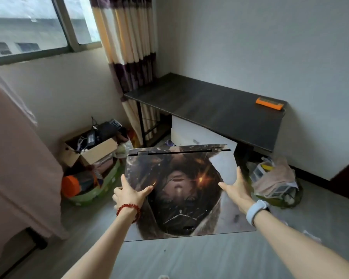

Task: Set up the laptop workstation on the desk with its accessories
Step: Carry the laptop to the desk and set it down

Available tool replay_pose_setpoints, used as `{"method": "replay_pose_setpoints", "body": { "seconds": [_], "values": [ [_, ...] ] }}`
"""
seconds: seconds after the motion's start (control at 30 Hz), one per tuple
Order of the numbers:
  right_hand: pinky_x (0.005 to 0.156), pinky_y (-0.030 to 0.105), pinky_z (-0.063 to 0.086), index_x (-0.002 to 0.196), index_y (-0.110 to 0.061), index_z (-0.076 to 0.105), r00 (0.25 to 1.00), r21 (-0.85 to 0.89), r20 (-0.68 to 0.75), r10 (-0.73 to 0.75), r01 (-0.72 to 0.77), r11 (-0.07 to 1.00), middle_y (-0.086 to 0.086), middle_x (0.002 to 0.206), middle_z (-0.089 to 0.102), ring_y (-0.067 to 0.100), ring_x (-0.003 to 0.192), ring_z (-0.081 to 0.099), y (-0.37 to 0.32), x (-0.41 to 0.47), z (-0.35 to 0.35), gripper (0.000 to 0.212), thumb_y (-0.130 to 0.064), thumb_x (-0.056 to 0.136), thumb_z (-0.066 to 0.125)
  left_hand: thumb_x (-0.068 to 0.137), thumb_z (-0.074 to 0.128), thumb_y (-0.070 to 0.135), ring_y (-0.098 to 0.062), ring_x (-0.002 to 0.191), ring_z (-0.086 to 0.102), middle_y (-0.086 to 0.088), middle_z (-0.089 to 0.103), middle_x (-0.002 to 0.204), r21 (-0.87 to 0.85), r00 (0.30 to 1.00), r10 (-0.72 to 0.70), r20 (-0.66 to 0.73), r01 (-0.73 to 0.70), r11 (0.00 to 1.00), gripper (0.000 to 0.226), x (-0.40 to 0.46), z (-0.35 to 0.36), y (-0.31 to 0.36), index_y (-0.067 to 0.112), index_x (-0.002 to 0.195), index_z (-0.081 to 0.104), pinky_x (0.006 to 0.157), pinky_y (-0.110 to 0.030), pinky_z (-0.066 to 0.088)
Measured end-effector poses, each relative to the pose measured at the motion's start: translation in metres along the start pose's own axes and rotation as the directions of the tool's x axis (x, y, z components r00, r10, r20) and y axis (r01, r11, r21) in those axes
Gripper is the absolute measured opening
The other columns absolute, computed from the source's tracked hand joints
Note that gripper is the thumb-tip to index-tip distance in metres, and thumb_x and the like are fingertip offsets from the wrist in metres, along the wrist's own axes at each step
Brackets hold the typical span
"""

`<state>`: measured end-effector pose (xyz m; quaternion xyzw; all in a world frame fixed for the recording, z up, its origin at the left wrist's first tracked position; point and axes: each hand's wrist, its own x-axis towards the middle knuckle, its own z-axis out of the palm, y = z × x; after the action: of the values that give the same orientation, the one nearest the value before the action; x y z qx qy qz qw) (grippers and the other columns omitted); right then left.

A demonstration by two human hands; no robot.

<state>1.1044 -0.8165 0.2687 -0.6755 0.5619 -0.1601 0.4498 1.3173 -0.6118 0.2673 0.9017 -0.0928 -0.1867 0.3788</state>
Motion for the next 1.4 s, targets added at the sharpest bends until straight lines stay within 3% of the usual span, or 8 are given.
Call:
{"method": "replay_pose_setpoints", "body": {
  "seconds": [0.3,0.53,1.0,1.27,1.4],
  "values": [
    [0.108,0.051,0.033,0.147,-0.026,0.01,0.993,0.025,-0.098,0.071,-0.069,0.997,0.014,0.147,0.033,0.037,0.132,0.035,-0.104,0.16,0.036,0.089,-0.027,0.08,0.068,0.062,0.077,0.053,-0.042,0.125,0.032,-0.024,0.036,0.134,0.024,0.996,0.07,0.062,-0.072,0.997,0.102,0.199,0.027,0.121,0.024,0.141,0.02,0.102,-0.057,0.034],
    [0.108,0.049,0.032,0.147,-0.023,0.011,0.974,0.045,-0.193,0.121,-0.114,0.992,0.015,0.148,0.032,0.038,0.131,0.034,-0.152,0.315,0.034,0.089,-0.025,0.08,0.069,0.06,0.077,0.055,-0.041,0.121,0.037,-0.022,0.04,0.13,0.055,0.98,0.155,0.122,-0.163,0.985,0.1,0.334,0.098,0.233,0.023,0.138,0.024,0.1,-0.056,0.037],
    [0.106,0.051,0.033,0.147,-0.028,0.01,0.927,0.147,-0.227,0.299,-0.271,0.951,0.014,0.149,0.029,0.037,0.133,0.032,-0.247,0.596,0.033,0.086,-0.022,0.083,0.067,0.06,0.078,0.053,-0.04,0.121,0.036,-0.021,0.038,0.13,0.094,0.952,0.2,0.232,-0.227,0.969,0.096,0.578,0.222,0.431,0.024,0.135,0.026,0.099,-0.057,0.037],
    [0.107,0.052,0.032,0.148,-0.024,0.006,0.831,0.263,-0.294,0.472,-0.404,0.876,0.015,0.147,0.031,0.038,0.132,0.033,-0.265,0.725,0.066,0.091,-0.021,0.081,0.068,0.059,0.081,0.048,-0.041,0.122,0.035,-0.022,0.038,0.13,0.15,0.904,0.212,0.371,-0.283,0.947,0.097,0.718,0.312,0.504,0.025,0.135,0.026,0.099,-0.058,0.037],
    [0.106,0.05,0.034,0.146,-0.018,0.015,0.776,0.299,-0.309,0.55,-0.47,0.831,0.017,0.145,0.035,0.038,0.131,0.036,-0.268,0.778,0.079,0.085,-0.021,0.081,0.069,0.06,0.081,0.044,-0.042,0.12,0.036,-0.022,0.038,0.13,0.208,0.874,0.172,0.455,-0.293,0.933,0.095,0.774,0.356,0.534,0.024,0.135,0.025,0.098,-0.058,0.037]
  ]
}}
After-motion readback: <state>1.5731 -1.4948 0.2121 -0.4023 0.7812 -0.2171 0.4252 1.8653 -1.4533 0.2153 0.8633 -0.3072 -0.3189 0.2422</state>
